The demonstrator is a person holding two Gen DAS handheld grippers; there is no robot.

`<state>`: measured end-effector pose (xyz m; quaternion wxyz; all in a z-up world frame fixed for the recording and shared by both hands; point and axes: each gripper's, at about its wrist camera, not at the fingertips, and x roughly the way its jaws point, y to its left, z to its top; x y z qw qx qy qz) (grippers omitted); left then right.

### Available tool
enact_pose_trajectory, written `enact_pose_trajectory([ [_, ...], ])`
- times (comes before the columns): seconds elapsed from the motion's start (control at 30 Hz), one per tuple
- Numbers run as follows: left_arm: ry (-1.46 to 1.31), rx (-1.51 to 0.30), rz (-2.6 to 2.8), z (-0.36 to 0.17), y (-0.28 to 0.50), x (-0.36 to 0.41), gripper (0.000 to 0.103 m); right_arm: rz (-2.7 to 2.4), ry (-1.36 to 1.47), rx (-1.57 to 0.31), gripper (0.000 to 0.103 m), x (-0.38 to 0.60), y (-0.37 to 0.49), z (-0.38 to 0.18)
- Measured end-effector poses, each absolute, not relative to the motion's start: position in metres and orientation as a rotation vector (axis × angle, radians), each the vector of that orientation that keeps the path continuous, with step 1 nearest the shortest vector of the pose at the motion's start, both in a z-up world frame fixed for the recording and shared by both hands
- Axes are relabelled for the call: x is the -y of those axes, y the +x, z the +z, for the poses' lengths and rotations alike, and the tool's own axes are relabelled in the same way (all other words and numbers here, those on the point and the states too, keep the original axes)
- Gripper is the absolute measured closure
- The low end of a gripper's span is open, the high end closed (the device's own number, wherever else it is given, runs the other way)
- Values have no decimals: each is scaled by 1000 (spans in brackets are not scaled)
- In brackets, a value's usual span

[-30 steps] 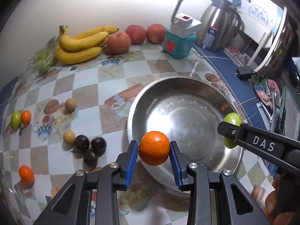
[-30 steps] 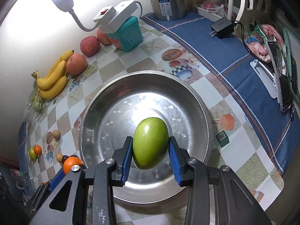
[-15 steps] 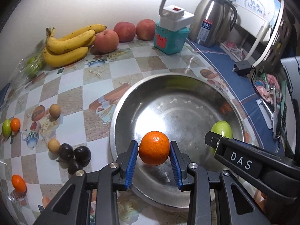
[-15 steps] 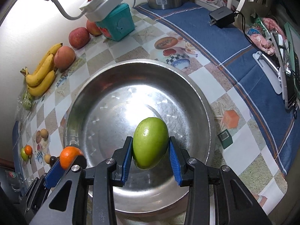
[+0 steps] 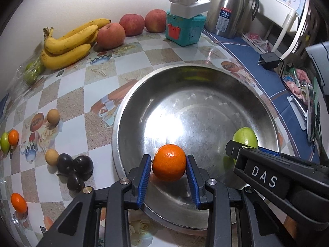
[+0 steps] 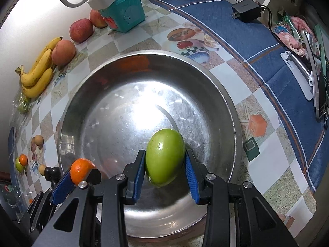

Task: Organize fruits
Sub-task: 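Carry both fruits over the steel basin and open both grippers to drop them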

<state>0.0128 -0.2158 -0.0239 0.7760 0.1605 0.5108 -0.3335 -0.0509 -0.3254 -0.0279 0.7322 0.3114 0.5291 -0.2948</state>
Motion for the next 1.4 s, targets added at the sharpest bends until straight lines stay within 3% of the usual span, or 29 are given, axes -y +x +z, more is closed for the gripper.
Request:
enact_pose_trajectory([
  [0.53, 362, -1125, -722, -33, 13, 217, 64, -654, 679, -1185, 63, 325, -51, -35],
  [0.6, 361, -1124, -725, -32, 13, 218, 62, -654, 679, -1184, 63, 325, -51, -35],
  [0.67, 360, -1126, -731, -32, 13, 218, 53, -653, 675, -1186, 63, 325, -51, -35],
  [0.9, 358, -1126, -737, -31, 12, 219, 51, -647, 672, -1200, 63, 325, -50, -39],
  [1.0, 346, -1116, -743, -26, 12, 217, 43, -647, 671, -1192, 61, 326, -49, -37],
  [1.1, 337, -1100, -751, -19, 12, 217, 42, -644, 667, -1179, 54, 326, -49, -34],
  [1.4, 297, -1061, -716, 6, 18, 206, 40, -674, 634, -1078, 53, 329, -55, -5],
])
